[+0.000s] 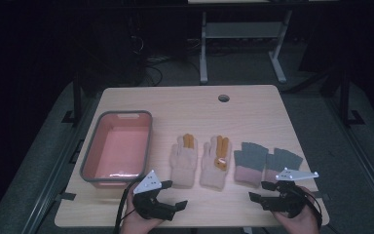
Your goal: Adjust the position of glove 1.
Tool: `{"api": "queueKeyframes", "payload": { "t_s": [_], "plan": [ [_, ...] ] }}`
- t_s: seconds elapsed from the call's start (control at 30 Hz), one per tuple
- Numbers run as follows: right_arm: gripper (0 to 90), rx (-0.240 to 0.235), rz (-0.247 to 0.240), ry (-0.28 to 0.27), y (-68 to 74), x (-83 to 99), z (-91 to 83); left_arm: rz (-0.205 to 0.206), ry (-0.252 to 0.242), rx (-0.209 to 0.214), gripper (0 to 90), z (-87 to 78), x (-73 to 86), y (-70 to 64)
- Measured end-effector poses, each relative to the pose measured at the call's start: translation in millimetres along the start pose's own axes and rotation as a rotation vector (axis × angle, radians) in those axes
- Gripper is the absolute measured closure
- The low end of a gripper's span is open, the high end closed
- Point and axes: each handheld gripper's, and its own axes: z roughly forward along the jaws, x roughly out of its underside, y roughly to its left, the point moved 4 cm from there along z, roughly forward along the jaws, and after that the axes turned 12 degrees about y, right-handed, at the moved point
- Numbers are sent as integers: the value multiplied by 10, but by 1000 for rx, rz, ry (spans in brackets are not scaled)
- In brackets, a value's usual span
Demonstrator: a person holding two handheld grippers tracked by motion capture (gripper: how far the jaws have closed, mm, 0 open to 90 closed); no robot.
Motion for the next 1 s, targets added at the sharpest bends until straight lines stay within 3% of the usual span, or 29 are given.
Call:
{"api": "queueKeyframes", "payload": {
  "t_s": [0.1, 0.23, 0.57, 0.67, 1.0],
  "plan": [
    [301, -5, 1, 4, 10, -14, 9, 1, 9, -8, 123, 2, 7, 0],
    [301, -14, -18, 19, 42, -72, 18, 2, -8, 11, 123, -28, 16, -1],
    [301, -7, -100, 36, 143, -392, 6, 12, -13, -4, 123, -86, 21, -4],
    [299, -20, -110, 67, 179, -515, 42, -1, -20, 14, 124, -91, 23, 5],
    [299, -12, -152, 126, 236, -793, 102, -4, -30, 8, 124, -125, 21, 20]
  ]
}}
